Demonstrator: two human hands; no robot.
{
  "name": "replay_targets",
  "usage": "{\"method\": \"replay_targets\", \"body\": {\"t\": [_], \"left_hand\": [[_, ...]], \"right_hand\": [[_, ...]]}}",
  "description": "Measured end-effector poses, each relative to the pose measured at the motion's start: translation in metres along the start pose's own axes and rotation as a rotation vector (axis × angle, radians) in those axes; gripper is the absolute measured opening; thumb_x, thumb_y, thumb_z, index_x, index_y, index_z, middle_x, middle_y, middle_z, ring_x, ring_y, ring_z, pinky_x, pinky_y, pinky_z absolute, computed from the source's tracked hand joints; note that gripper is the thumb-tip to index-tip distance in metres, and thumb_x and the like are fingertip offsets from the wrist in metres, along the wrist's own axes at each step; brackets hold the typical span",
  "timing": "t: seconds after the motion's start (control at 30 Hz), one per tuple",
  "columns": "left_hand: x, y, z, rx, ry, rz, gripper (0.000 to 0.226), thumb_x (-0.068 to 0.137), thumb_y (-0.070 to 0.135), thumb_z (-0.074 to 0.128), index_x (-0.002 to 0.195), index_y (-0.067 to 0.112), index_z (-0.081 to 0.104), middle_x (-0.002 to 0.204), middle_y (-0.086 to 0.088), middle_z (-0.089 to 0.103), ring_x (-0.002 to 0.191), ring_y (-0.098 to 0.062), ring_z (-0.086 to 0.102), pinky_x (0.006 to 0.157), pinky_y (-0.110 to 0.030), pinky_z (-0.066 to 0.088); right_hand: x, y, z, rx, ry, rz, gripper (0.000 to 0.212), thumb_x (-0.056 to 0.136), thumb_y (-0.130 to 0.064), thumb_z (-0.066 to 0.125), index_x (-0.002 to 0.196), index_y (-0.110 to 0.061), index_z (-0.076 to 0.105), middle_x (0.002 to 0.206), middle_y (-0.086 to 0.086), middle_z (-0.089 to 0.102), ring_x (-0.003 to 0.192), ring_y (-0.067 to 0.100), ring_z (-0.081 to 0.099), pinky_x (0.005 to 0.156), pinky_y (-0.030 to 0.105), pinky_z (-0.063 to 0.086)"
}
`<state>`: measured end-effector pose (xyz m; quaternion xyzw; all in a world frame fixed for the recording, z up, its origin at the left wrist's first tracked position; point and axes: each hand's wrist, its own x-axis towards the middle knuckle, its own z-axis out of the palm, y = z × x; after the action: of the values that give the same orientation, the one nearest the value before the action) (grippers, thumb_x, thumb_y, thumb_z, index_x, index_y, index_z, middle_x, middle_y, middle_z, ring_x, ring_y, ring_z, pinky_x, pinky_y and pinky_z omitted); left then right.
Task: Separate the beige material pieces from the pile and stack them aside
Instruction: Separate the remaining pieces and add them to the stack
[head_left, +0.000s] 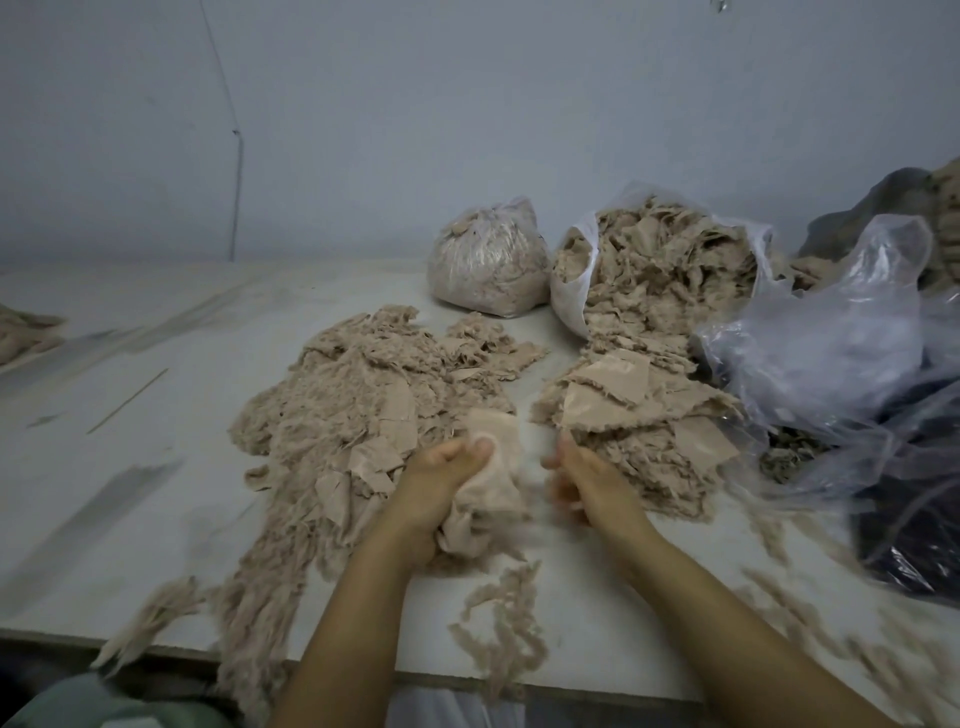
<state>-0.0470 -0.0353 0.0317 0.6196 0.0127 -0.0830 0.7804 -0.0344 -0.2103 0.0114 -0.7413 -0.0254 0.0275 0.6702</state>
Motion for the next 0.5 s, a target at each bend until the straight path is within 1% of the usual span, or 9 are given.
{"method": "replay_targets", "body": {"t": [0.03, 0.07, 0.1, 0.17, 0.23, 0.3, 0.37, 0.43, 0.5], "left_hand": [[-0.002, 0.001, 0.005, 0.046, -0.089, -0.008, 0.021, 0.078, 0.026, 0.067, 0.087, 0.007, 0.067, 0.074, -0.013, 0.069, 0.061, -0.022, 0.065, 0.053, -0.026, 0.052], [-0.004, 0.003, 0.009, 0.100, -0.159, -0.008, 0.017, 0.078, 0.024, 0.068, 0.083, 0.008, 0.070, 0.074, -0.013, 0.069, 0.060, -0.020, 0.066, 0.053, -0.025, 0.053], [-0.006, 0.003, 0.010, 0.155, -0.200, -0.014, 0.012, 0.079, 0.023, 0.069, 0.076, 0.011, 0.072, 0.071, -0.011, 0.069, 0.058, -0.018, 0.065, 0.051, -0.023, 0.052], [-0.010, 0.004, 0.005, 0.232, -0.185, -0.026, 0.024, 0.082, 0.025, 0.068, 0.059, 0.018, 0.069, 0.061, -0.009, 0.066, 0.047, -0.014, 0.060, 0.045, -0.021, 0.047], [-0.010, 0.003, -0.004, 0.283, -0.133, -0.050, 0.030, 0.082, 0.032, 0.068, 0.055, 0.019, 0.065, 0.058, -0.013, 0.062, 0.042, -0.016, 0.055, 0.044, -0.020, 0.042], [-0.007, -0.001, -0.013, 0.292, -0.064, -0.066, 0.031, 0.081, 0.036, 0.068, 0.060, 0.015, 0.060, 0.058, -0.015, 0.059, 0.042, -0.019, 0.051, 0.044, -0.020, 0.038], [-0.004, -0.006, -0.026, 0.363, 0.087, -0.053, 0.033, 0.086, 0.035, 0.064, 0.063, 0.014, 0.052, 0.054, -0.011, 0.054, 0.040, -0.017, 0.045, 0.040, -0.018, 0.032], [-0.002, -0.013, -0.038, 0.407, 0.272, -0.026, 0.032, 0.092, 0.031, 0.058, 0.066, 0.012, 0.055, 0.059, -0.012, 0.056, 0.046, -0.017, 0.047, 0.042, -0.020, 0.033], [-0.003, -0.015, -0.039, 0.400, 0.344, 0.009, 0.033, 0.093, 0.035, 0.055, 0.072, 0.010, 0.060, 0.070, -0.012, 0.064, 0.058, -0.020, 0.054, 0.051, -0.025, 0.038]], "right_hand": [[0.001, -0.006, 0.008, 0.056, -0.087, 0.018, 0.045, 0.086, -0.059, 0.051, 0.081, -0.016, 0.064, 0.064, 0.000, 0.062, 0.060, 0.017, 0.057, 0.055, 0.024, 0.046], [0.004, -0.012, 0.014, 0.116, -0.145, 0.019, 0.046, 0.080, -0.059, 0.057, 0.083, -0.015, 0.067, 0.069, 0.004, 0.062, 0.064, 0.020, 0.057, 0.057, 0.025, 0.046], [0.007, -0.016, 0.019, 0.161, -0.136, 0.002, 0.045, 0.078, -0.054, 0.064, 0.085, -0.011, 0.069, 0.073, 0.007, 0.062, 0.067, 0.022, 0.056, 0.061, 0.027, 0.044], [0.015, -0.019, 0.021, 0.197, 0.052, -0.074, 0.042, 0.084, -0.038, 0.069, 0.093, 0.003, 0.064, 0.080, 0.012, 0.057, 0.075, 0.023, 0.050, 0.069, 0.033, 0.039], [0.022, -0.016, 0.020, 0.201, 0.201, -0.166, 0.035, 0.090, -0.028, 0.065, 0.086, 0.006, 0.059, 0.074, 0.009, 0.054, 0.071, 0.020, 0.047, 0.068, 0.036, 0.038], [0.025, -0.015, 0.022, 0.149, 0.276, -0.228, 0.029, 0.091, -0.030, 0.063, 0.079, -0.004, 0.060, 0.068, 0.003, 0.051, 0.066, 0.016, 0.045, 0.065, 0.033, 0.037], [0.027, -0.014, 0.020, 0.186, 0.391, -0.241, 0.029, 0.093, -0.033, 0.060, 0.071, -0.013, 0.056, 0.057, -0.004, 0.046, 0.056, 0.012, 0.041, 0.057, 0.030, 0.033], [0.033, -0.016, 0.009, 0.252, 0.505, -0.235, 0.032, 0.095, -0.034, 0.057, 0.065, -0.021, 0.055, 0.049, -0.012, 0.047, 0.049, 0.008, 0.041, 0.052, 0.030, 0.033], [0.039, -0.019, 0.004, 0.228, 0.514, -0.259, 0.033, 0.096, -0.035, 0.054, 0.064, -0.027, 0.054, 0.053, -0.011, 0.051, 0.052, 0.008, 0.046, 0.055, 0.032, 0.037]]}}
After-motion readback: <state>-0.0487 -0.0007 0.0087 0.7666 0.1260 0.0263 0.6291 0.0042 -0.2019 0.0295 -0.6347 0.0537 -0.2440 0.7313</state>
